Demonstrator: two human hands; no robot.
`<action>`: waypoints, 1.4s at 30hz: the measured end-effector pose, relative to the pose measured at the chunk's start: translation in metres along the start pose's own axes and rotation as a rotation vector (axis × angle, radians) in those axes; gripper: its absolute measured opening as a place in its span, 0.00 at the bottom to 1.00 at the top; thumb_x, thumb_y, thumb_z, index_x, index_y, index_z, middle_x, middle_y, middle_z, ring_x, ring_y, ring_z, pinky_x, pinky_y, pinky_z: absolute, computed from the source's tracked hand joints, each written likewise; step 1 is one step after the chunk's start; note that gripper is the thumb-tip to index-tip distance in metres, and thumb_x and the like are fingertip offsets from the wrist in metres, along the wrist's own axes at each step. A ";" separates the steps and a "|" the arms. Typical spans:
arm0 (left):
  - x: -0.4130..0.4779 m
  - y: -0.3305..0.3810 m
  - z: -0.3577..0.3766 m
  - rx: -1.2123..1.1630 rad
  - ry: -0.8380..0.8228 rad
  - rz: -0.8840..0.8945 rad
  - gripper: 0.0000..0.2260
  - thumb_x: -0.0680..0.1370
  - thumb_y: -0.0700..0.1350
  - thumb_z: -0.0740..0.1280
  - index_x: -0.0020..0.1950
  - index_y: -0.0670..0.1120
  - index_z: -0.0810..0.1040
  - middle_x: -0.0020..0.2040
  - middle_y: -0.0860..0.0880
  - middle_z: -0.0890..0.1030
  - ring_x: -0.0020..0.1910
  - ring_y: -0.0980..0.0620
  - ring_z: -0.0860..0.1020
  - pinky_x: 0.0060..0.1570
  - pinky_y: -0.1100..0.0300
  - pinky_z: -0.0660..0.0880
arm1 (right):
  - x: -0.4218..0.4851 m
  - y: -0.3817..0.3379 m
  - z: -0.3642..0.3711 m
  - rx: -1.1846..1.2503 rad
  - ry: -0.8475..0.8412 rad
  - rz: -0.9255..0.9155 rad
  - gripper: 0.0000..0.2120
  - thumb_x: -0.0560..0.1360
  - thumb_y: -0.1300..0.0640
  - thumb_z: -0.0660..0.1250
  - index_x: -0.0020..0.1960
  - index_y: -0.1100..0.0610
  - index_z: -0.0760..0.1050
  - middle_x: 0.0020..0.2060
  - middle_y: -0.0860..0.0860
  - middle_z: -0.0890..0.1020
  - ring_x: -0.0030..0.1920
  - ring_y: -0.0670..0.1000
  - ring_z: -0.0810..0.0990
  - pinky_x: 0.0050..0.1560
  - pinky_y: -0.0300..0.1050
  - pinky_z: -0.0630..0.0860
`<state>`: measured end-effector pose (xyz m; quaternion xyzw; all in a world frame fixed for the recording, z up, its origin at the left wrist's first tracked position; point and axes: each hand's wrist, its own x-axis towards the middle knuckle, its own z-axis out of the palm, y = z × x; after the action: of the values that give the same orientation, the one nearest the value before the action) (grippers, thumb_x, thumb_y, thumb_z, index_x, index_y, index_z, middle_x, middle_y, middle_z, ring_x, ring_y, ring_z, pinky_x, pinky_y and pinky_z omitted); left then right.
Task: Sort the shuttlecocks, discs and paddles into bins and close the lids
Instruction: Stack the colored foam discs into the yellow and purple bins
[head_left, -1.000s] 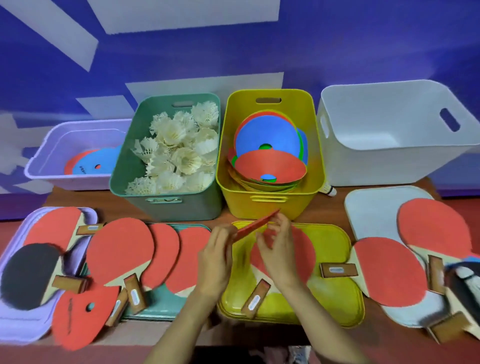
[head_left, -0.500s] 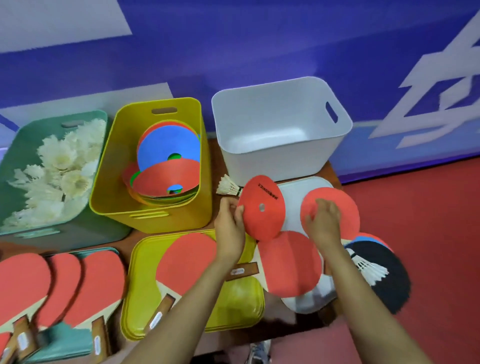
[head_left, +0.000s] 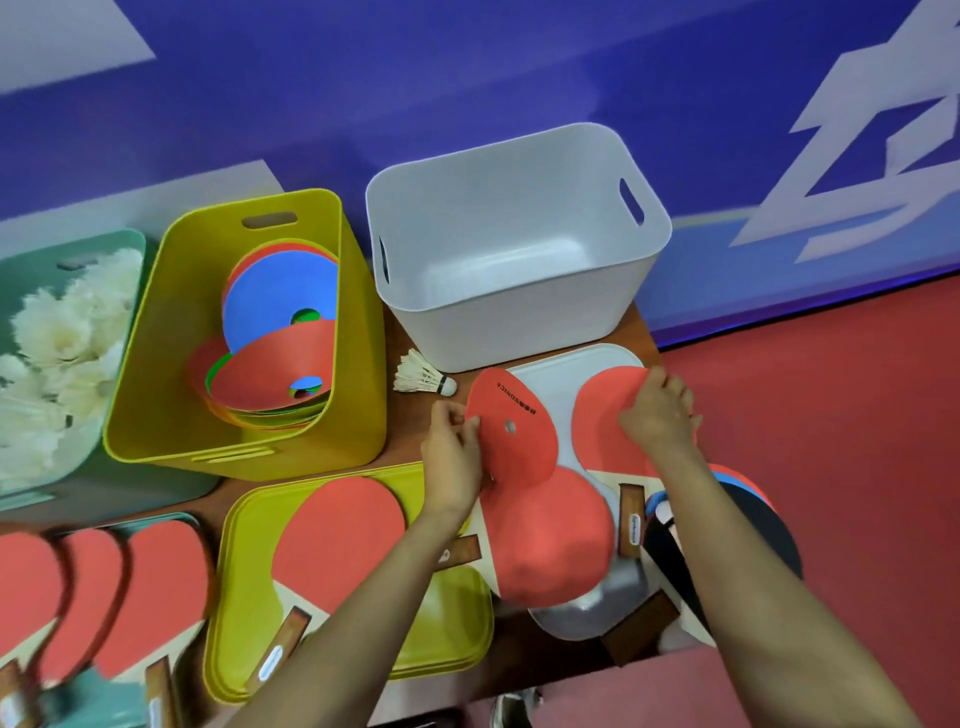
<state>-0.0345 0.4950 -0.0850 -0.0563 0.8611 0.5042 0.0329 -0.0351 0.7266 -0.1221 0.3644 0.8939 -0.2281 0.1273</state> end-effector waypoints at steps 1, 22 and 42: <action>-0.001 0.001 0.000 0.004 -0.013 -0.001 0.02 0.78 0.38 0.63 0.48 0.43 0.70 0.40 0.54 0.76 0.40 0.49 0.77 0.44 0.52 0.75 | 0.000 0.001 0.000 -0.016 -0.005 -0.010 0.30 0.73 0.61 0.62 0.72 0.61 0.54 0.70 0.60 0.58 0.71 0.62 0.55 0.69 0.65 0.57; -0.031 -0.025 -0.020 -0.137 -0.011 -0.134 0.18 0.76 0.33 0.63 0.49 0.57 0.67 0.49 0.48 0.77 0.50 0.44 0.77 0.49 0.36 0.75 | -0.106 -0.008 0.033 0.331 -0.146 -0.392 0.21 0.75 0.58 0.65 0.67 0.60 0.68 0.65 0.56 0.68 0.65 0.55 0.69 0.62 0.44 0.66; -0.036 0.002 -0.212 -0.026 0.553 0.384 0.16 0.80 0.35 0.59 0.67 0.45 0.72 0.63 0.50 0.77 0.58 0.53 0.75 0.59 0.62 0.71 | -0.212 -0.206 -0.002 0.713 0.078 -0.946 0.09 0.77 0.60 0.63 0.58 0.54 0.72 0.49 0.50 0.80 0.46 0.49 0.79 0.48 0.50 0.78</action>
<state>0.0008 0.3136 0.0246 -0.0279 0.8258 0.4779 -0.2983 -0.0325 0.4713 0.0280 -0.0452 0.8315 -0.5327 -0.1513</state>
